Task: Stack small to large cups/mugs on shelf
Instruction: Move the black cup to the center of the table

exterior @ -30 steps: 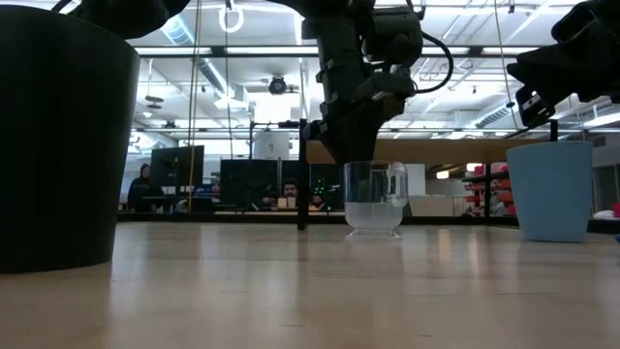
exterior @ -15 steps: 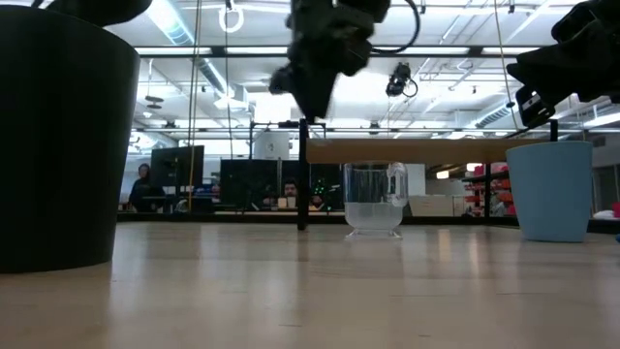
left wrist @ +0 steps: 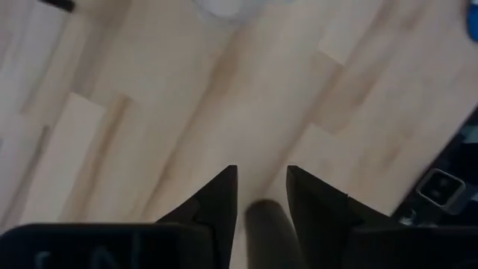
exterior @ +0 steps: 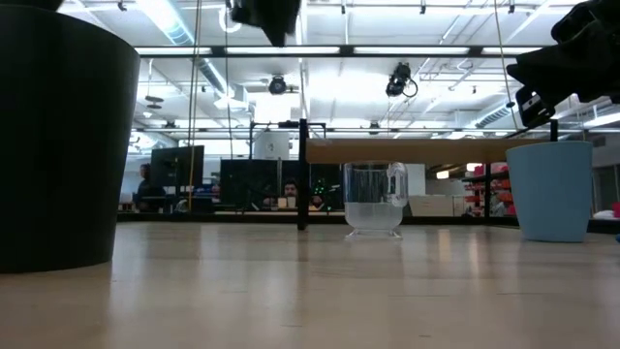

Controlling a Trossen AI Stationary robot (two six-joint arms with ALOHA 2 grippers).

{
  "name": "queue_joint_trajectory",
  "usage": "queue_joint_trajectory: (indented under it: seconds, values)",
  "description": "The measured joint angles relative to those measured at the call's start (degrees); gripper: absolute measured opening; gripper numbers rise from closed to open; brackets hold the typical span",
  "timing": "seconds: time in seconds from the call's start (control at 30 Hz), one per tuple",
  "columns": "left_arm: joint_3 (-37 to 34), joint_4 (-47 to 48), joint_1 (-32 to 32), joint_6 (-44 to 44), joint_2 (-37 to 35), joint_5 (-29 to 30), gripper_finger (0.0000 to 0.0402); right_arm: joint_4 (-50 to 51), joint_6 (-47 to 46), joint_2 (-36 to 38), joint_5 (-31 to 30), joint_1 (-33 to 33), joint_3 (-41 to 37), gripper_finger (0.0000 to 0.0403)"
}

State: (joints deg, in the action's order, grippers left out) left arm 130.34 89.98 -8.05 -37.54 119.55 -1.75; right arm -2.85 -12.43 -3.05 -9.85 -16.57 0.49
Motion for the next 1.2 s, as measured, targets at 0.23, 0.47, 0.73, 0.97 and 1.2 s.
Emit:
queue_joint_trajectory:
  seconds: [0.23, 0.47, 0.73, 0.97, 1.2]
  values:
    - [-11.4, 0.0, -10.8, -13.5, -9.7, 1.4, 0.0106, 0.0, 0.0, 0.0, 0.0, 0.0, 0.0, 0.0073]
    - [-29.6, 0.2, -21.6, -32.7, -22.3, 4.3, 0.0096, 0.0, 0.0, 0.0, 0.0, 0.0, 0.0, 0.0073]
    - [-43.1, -9.3, -24.5, -41.4, -28.8, 6.3, 0.011, 0.0, 0.0, 0.0, 0.0, 0.0, 0.0, 0.0073]
    - [-48.8, -19.1, -22.2, -41.2, -28.9, 6.0, 0.0132, 0.0, 0.0, 0.0, 0.0, 0.0, 0.0, 0.0073]
    - [-51.0, -22.2, -19.7, -41.7, -28.8, 4.6, 0.0148, 0.0, 0.0, 0.0, 0.0, 0.0, 0.0, 0.0073]
